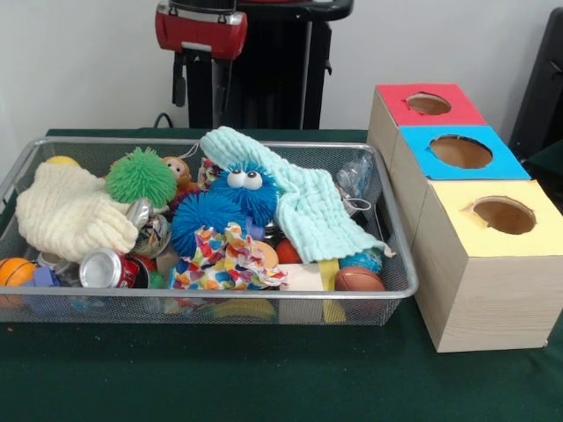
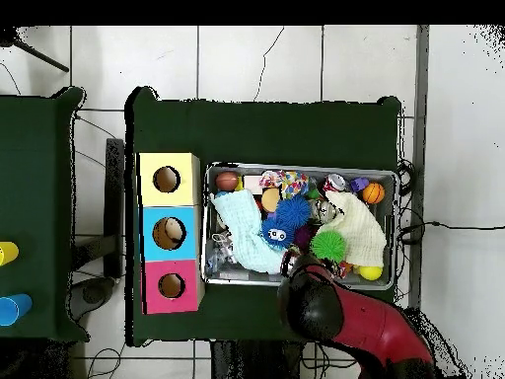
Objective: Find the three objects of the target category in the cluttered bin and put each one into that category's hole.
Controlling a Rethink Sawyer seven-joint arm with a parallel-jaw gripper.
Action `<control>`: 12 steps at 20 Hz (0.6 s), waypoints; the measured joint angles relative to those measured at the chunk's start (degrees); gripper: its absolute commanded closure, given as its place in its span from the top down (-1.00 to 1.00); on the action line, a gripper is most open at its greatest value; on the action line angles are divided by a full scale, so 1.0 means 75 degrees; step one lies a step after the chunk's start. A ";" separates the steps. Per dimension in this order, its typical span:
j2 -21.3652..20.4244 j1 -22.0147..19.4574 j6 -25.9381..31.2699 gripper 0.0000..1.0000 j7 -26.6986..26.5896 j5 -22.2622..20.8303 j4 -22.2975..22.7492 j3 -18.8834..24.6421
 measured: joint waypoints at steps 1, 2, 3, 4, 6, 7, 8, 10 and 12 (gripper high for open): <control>0.0002 0.0013 0.0000 1.00 0.0000 -0.0019 0.0002 -0.0002; 0.0019 0.0036 -0.0009 1.00 0.0000 -0.0031 0.0004 -0.0015; 0.0042 0.0063 -0.0028 1.00 0.0000 -0.0036 0.0004 -0.0034; 0.0100 0.0115 -0.0071 1.00 0.0000 -0.0038 0.0009 -0.0075; 0.0162 0.0166 -0.0126 1.00 0.0000 -0.0036 0.0011 -0.0112; 0.0201 0.0196 -0.0171 1.00 0.0000 -0.0036 0.0013 -0.0133; 0.0296 0.0269 -0.0319 1.00 0.0000 -0.0036 0.0017 -0.0196; 0.0388 0.0342 -0.0516 1.00 0.0000 -0.0042 0.0019 -0.0260; 0.0483 0.0409 -0.0772 1.00 0.0000 -0.0067 0.0019 -0.0329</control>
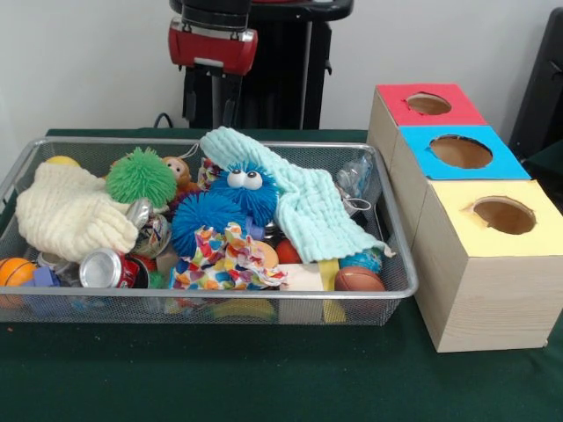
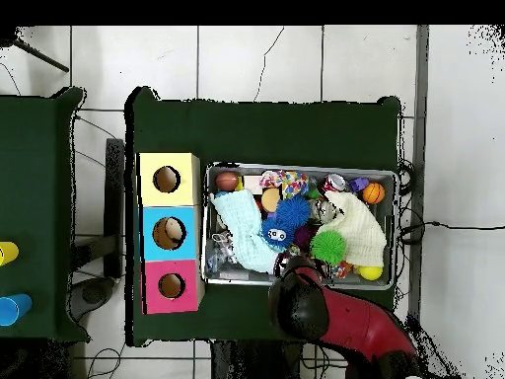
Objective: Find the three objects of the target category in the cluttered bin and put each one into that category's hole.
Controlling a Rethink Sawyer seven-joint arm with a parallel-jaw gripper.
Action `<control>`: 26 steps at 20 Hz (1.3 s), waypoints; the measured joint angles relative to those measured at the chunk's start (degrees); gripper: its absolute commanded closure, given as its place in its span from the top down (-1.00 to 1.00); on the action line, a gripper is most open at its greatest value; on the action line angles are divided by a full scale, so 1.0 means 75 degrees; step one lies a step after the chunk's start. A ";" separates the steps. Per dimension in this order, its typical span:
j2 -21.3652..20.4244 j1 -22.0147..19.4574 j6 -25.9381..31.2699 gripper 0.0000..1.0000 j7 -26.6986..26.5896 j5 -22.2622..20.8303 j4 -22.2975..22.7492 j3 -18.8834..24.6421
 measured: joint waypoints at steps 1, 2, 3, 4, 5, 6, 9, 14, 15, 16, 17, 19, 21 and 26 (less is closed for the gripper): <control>0.0033 0.0015 -0.0090 1.00 0.0000 -0.0002 -0.0001 -0.0015; 0.0065 0.0026 -0.0176 1.00 0.0000 0.0000 -0.0001 -0.0028; 0.0097 0.0033 -0.0255 1.00 0.0000 -0.0002 -0.0001 -0.0035; 0.0138 0.0036 -0.0344 1.00 0.0000 0.0000 -0.0002 -0.0044; 0.0171 0.0035 -0.0404 1.00 0.0000 0.0000 -0.0001 -0.0049; 0.0220 0.0032 -0.0485 1.00 0.0000 0.0000 -0.0001 -0.0052; 0.0321 0.0019 -0.0606 1.00 0.0000 -0.0027 0.0028 -0.0053; 0.0400 -0.0111 -0.0606 1.00 0.0000 -0.0136 0.0047 -0.0052; 0.0406 -0.0146 -0.0606 1.00 0.0000 -0.0146 0.0048 -0.0052; 0.0412 -0.0180 -0.0606 1.00 0.0000 -0.0155 0.0049 -0.0053; 0.0416 -0.0266 -0.0606 1.00 0.0000 -0.0154 0.0049 -0.0053; 0.0415 -0.0341 -0.0606 1.00 0.0000 -0.0154 0.0048 -0.0052; 0.0416 -0.0426 -0.0608 1.00 0.0000 -0.0154 0.0046 -0.0051; 0.0416 -0.0729 -0.0606 1.00 0.0000 -0.0190 0.0047 -0.0047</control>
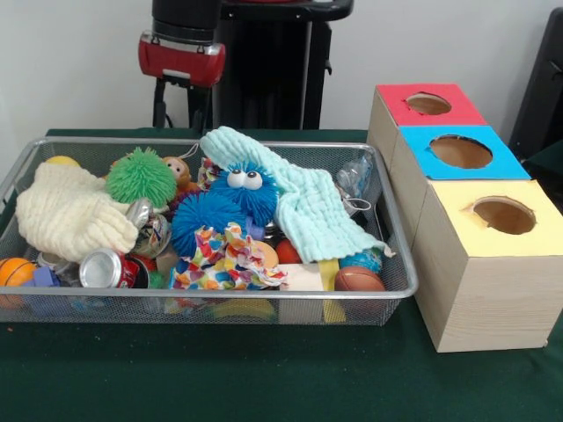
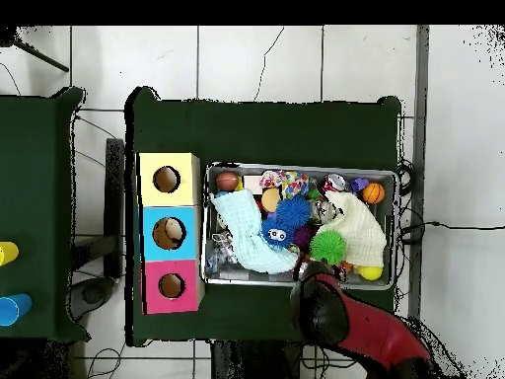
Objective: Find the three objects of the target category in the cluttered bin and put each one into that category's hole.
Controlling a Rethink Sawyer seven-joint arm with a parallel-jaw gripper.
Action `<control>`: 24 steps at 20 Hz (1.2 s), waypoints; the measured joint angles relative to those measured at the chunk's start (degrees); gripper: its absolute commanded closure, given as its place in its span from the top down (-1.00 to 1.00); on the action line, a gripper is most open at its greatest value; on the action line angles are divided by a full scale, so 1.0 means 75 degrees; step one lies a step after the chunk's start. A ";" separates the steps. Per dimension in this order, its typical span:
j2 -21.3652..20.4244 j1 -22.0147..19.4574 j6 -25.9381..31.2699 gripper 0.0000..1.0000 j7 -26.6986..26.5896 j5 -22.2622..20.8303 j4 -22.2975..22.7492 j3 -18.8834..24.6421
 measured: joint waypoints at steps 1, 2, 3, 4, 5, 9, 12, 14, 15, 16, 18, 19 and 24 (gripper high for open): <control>0.0000 -0.0056 -0.0002 1.00 0.0000 -0.0019 0.0000 0.0000; -0.0001 -0.0113 -0.0002 1.00 0.0000 -0.0041 -0.0001 0.0000; 0.0000 -0.0182 -0.0002 1.00 0.0000 -0.0076 -0.0001 0.0000; 0.0000 -0.0251 -0.0002 1.00 0.0000 -0.0111 -0.0001 0.0000; 0.0008 -0.0303 -0.0002 1.00 0.0000 -0.0146 -0.0002 -0.0001; 0.0222 -0.0417 -0.0002 1.00 0.0000 -0.0271 -0.0002 0.0001; 0.0376 -0.0450 -0.0017 1.00 0.0000 -0.0337 -0.0004 0.0001; 0.0596 -0.0503 -0.0091 1.00 0.0000 -0.0434 -0.0004 0.0003; 0.0725 -0.0539 -0.0176 1.00 0.0000 -0.0487 -0.0004 0.0003; 0.0877 -0.0580 -0.0305 1.00 0.0000 -0.0541 -0.0008 0.0003; 0.1002 -0.0607 -0.0432 1.00 0.0000 -0.0582 -0.0008 0.0003; 0.1081 -0.0618 -0.0524 1.00 0.0000 -0.0600 -0.0008 0.0003; 0.1467 -0.0619 -0.1023 1.00 0.0000 -0.0647 -0.0010 0.0010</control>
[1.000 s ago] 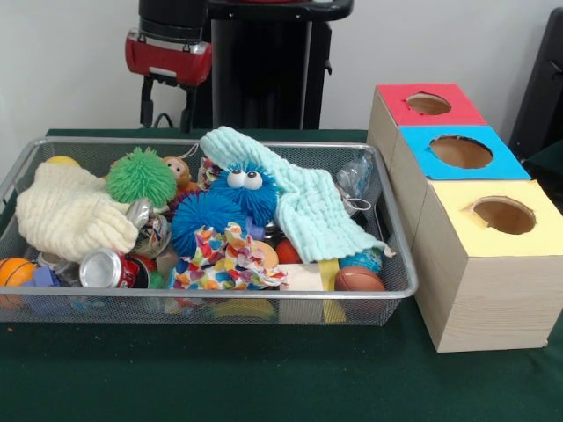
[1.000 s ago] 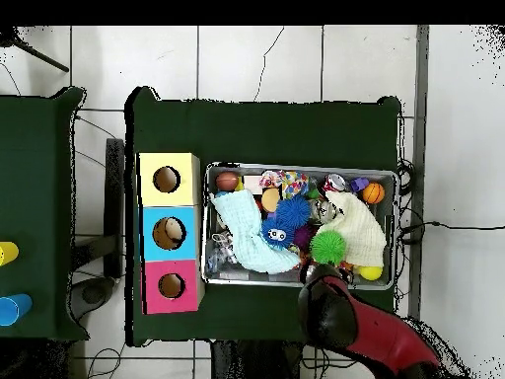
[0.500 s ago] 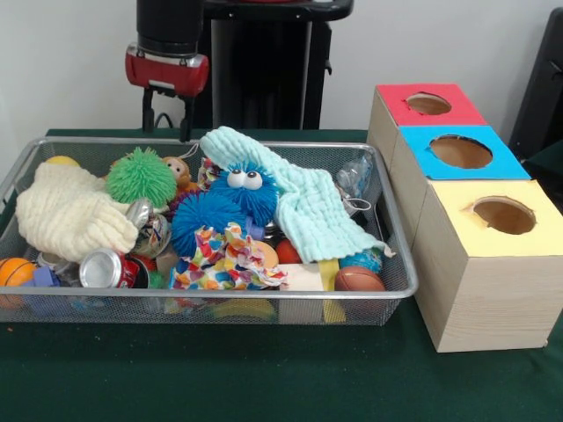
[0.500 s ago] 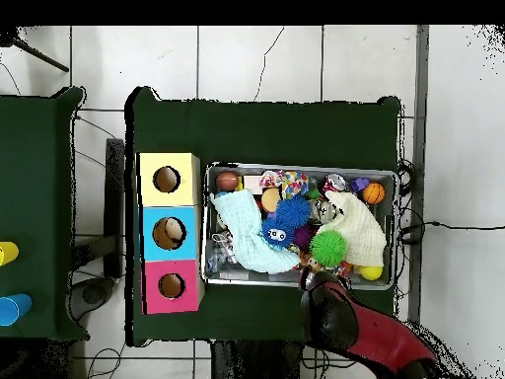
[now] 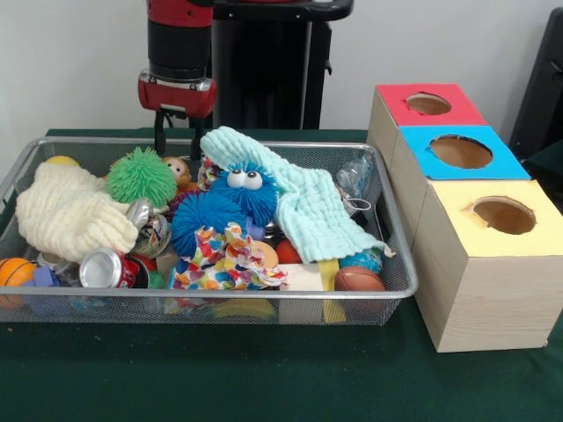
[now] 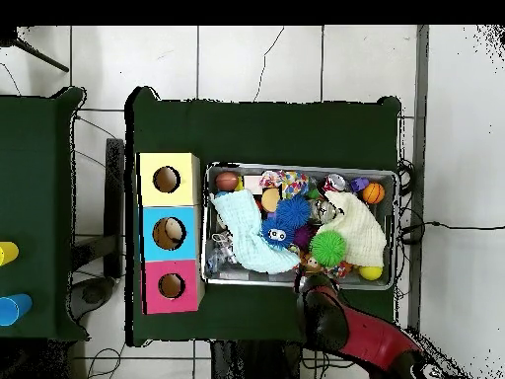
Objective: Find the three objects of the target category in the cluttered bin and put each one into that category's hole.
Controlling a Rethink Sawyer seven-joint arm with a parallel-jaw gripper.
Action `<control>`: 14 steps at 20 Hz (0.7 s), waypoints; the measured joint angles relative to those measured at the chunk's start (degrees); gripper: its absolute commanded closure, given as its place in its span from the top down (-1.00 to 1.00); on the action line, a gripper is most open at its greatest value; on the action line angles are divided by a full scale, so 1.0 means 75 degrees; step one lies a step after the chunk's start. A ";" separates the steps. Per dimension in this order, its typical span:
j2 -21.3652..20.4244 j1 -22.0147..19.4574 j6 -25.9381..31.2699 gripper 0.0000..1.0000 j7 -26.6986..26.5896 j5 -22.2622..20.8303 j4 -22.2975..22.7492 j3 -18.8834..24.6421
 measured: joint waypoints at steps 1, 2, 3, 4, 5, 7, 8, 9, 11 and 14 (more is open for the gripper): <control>0.0020 0.0000 -0.0010 1.00 0.0000 0.0001 0.0000 0.0001; 0.0040 0.0001 -0.0020 1.00 0.0000 0.0002 0.0000 0.0001; 0.0061 0.0000 -0.0019 1.00 0.0000 0.0002 0.0000 0.0000; 0.0072 0.0000 -0.0020 1.00 0.0000 0.0002 -0.0001 0.0000; 0.0083 0.0000 -0.0020 1.00 0.0000 0.0002 -0.0001 0.0000; 0.0115 0.0000 -0.0020 1.00 0.0000 0.0002 -0.0001 0.0000; 0.0141 0.0000 -0.0020 1.00 0.0000 0.0002 -0.0001 0.0000; 0.0167 0.0000 -0.0024 1.00 0.0000 0.0002 -0.0001 0.0001; 0.0276 0.0000 -0.0025 1.00 0.0000 0.0003 -0.0002 0.0000; 0.0411 0.0000 -0.0050 1.00 0.0000 0.0005 -0.0006 0.0001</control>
